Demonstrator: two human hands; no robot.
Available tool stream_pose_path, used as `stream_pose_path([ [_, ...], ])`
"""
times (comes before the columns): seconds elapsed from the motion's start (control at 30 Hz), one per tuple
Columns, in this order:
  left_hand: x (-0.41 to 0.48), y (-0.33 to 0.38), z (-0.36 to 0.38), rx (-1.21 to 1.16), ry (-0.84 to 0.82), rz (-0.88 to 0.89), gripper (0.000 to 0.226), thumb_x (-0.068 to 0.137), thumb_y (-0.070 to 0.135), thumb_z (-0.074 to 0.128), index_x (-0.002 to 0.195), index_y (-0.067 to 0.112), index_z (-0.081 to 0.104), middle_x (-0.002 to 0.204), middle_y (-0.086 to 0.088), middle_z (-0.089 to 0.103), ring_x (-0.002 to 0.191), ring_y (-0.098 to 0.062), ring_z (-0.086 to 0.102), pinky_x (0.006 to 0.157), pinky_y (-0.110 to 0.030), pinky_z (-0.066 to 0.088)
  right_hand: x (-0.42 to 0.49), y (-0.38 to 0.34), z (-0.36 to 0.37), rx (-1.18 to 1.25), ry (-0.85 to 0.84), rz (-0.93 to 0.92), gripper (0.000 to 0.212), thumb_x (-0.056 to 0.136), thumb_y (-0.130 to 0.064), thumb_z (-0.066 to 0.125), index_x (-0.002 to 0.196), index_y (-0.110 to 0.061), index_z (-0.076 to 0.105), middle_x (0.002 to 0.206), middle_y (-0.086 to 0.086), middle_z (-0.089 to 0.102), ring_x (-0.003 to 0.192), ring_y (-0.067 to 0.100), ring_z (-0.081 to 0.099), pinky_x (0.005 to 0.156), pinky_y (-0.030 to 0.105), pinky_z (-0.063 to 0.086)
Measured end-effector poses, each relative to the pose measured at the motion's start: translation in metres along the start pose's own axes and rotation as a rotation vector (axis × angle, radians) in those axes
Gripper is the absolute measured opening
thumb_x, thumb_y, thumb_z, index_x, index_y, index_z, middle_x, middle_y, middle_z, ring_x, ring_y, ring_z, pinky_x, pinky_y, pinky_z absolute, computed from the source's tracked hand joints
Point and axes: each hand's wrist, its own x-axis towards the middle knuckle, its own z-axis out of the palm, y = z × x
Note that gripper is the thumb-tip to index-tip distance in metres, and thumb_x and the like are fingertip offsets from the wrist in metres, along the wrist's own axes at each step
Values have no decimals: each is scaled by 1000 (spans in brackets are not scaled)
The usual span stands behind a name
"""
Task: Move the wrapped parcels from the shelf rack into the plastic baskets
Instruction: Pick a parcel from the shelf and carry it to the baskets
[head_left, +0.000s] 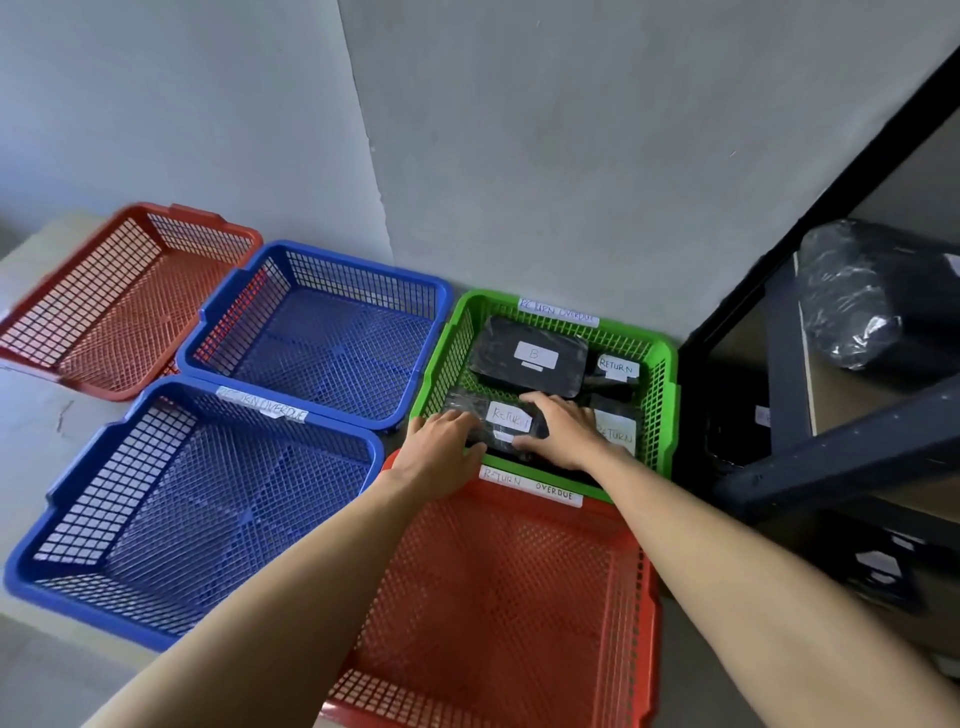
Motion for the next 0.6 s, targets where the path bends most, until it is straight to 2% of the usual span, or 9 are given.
stream_pose_path([
  [0.13, -11, 6, -11, 15, 36, 39, 29, 92, 39, 50, 118, 26, 56, 125, 6, 56, 116, -19, 51, 100, -41, 29, -21, -14, -6, -11, 67, 3, 62, 89, -49, 61, 143, -27, 39, 146, 2, 44, 134, 26, 40, 106, 43, 28],
  [0.2, -22, 8, -18, 24, 52, 62, 31, 92, 38, 50, 120, 25, 55, 127, 5, 56, 118, -19, 50, 101, -42, 29, -38, -22, -10, -40, 109, -1, 61, 92, -48, 59, 145, -25, 38, 148, 2, 42, 136, 25, 37, 108, 44, 26],
  [0.3, -46, 14, -33, 61, 100, 115, 38, 92, 36, 50, 128, 23, 50, 136, 3, 51, 125, -19, 45, 108, -46, 26, -72, -31, -20, -108, 130, 8, 69, 94, -52, 53, 151, -24, 28, 159, 5, 23, 148, 25, 13, 116, 48, 11],
  [0.4, -79, 20, -52, 139, 173, 234, 55, 94, 36, 49, 145, 21, 34, 151, 2, 35, 139, -18, 31, 117, -52, 13, -114, -41, -29, -193, 169, 39, 74, 95, -56, 46, 155, -24, 17, 163, 5, 6, 150, 25, -7, 118, 50, -3],
  [0.5, -116, 24, -69, 209, 280, 362, 61, 95, 39, 49, 149, 19, 28, 156, 0, 27, 143, -18, 25, 117, -50, 7, -164, -53, -36, -216, 286, 33, 76, 95, -55, 46, 155, -22, 16, 163, 5, 6, 150, 25, -6, 118, 50, -2],
  [0.6, -151, 35, -82, 176, 363, 446, 60, 94, 40, 51, 147, 19, 33, 154, 1, 31, 142, -18, 28, 117, -51, 10, -214, -62, -41, -154, 381, 7, 73, 95, -54, 47, 155, -23, 19, 162, 3, 12, 150, 22, 0, 117, 48, 0],
])
